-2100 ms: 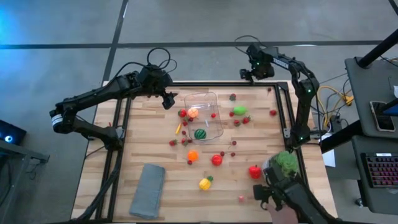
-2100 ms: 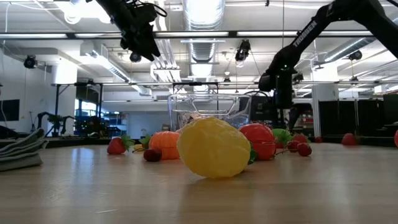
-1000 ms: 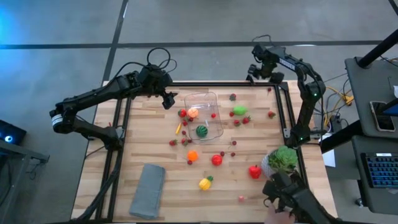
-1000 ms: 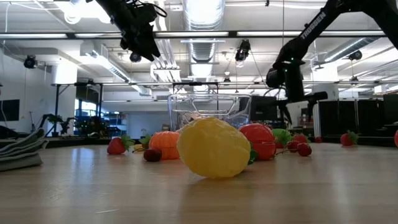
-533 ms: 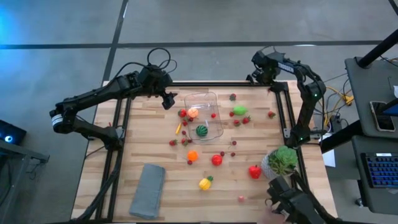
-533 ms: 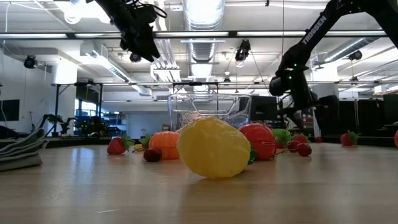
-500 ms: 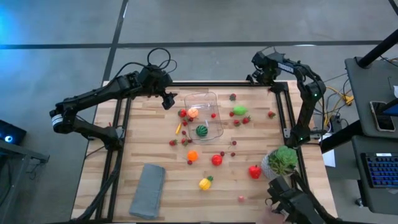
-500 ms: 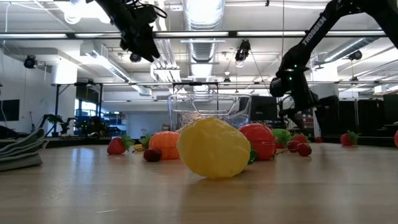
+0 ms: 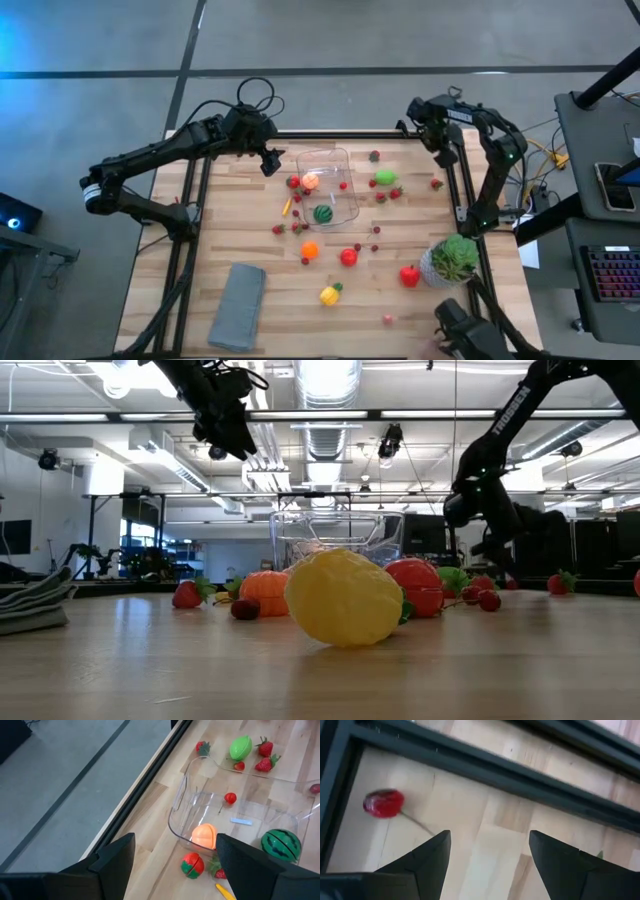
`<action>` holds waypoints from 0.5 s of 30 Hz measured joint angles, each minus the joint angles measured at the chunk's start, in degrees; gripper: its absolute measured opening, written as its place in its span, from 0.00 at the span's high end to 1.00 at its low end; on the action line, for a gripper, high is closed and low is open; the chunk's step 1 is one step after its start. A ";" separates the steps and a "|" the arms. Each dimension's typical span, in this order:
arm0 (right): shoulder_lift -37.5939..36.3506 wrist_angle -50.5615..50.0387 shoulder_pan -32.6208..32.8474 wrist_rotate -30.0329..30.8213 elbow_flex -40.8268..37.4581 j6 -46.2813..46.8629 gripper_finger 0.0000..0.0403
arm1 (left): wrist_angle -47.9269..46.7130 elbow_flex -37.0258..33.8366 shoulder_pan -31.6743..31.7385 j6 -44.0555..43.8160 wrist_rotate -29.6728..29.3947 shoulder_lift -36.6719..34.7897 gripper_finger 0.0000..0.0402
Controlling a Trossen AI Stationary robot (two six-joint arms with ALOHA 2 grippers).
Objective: Pick and placing Produce into tupperware
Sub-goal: Put the red cherry into the transparent container
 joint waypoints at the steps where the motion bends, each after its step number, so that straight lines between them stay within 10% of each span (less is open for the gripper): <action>1: -0.26 0.11 -0.03 0.63 -0.17 -0.26 0.35 | 0.00 0.00 0.02 0.00 0.00 0.00 0.35; 15: -3.14 1.32 -0.13 7.06 -0.43 15.72 0.35 | -1.64 -0.02 0.02 1.43 0.05 0.00 0.35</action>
